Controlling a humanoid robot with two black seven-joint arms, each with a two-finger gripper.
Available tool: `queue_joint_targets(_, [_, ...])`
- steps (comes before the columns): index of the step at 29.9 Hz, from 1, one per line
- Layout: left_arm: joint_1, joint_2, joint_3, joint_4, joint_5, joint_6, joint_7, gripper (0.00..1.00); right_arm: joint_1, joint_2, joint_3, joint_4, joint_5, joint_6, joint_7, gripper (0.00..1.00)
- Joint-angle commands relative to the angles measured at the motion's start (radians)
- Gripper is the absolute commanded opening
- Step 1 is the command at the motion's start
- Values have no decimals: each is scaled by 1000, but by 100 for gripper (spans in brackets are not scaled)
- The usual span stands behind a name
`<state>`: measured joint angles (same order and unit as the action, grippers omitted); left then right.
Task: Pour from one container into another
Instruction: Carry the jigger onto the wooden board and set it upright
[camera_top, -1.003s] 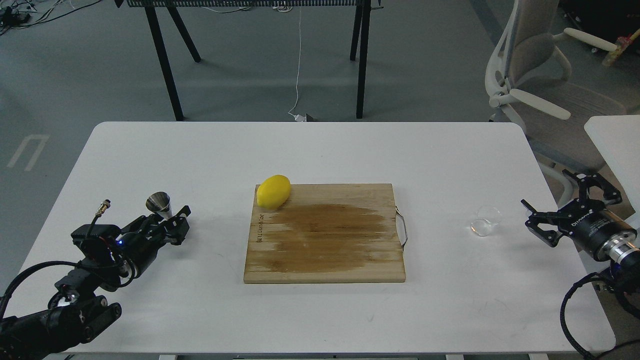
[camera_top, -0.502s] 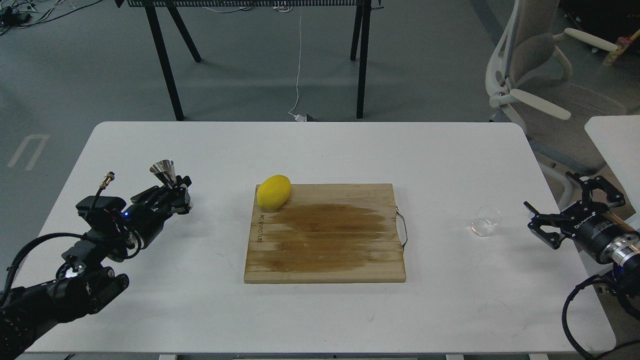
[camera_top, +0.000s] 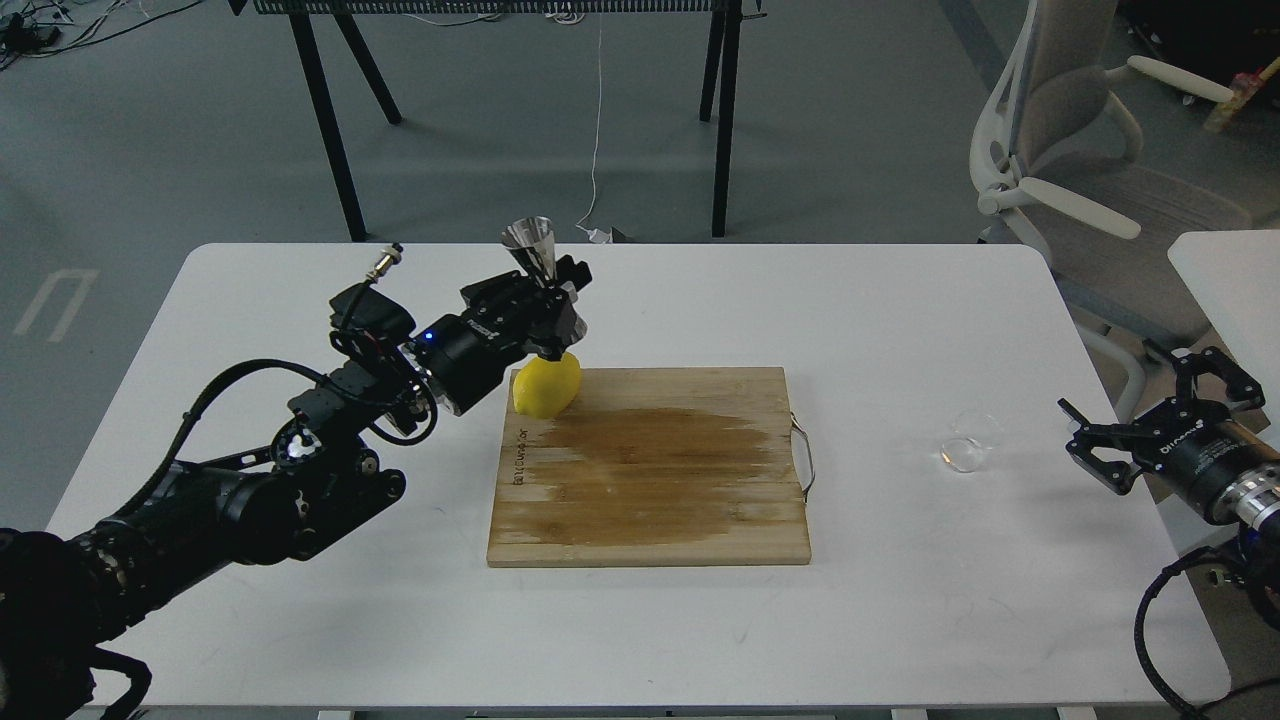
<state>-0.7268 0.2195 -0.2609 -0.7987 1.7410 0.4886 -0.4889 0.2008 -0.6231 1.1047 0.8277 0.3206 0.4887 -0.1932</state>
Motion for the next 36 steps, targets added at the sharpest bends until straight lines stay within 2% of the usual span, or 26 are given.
queue_joint_targets(1, [15,-52,64,22,92,0,0,8,-1,-1,-2,-6,0,0,0,100])
queue_joint_targets(7, [23,-215,107,82,107,0,0,8,-1,2,-2,-4,0,0,0,100])
queue_joint_targets(14, [29,-220,107,216,107,0,0,8,-4,-9,0,-6,0,0,0,100])
queue_joint_targets(23, [37,-220,134,251,106,0,0,9,-15,-7,-2,-4,0,0,0,100])
queue_joint_targets(29, [41,-220,132,251,104,0,0,21,-15,-1,-2,-6,0,0,0,100])
queue_joint_targets(36, [47,-220,132,251,103,0,0,28,-15,-3,-2,-6,-1,0,0,100])
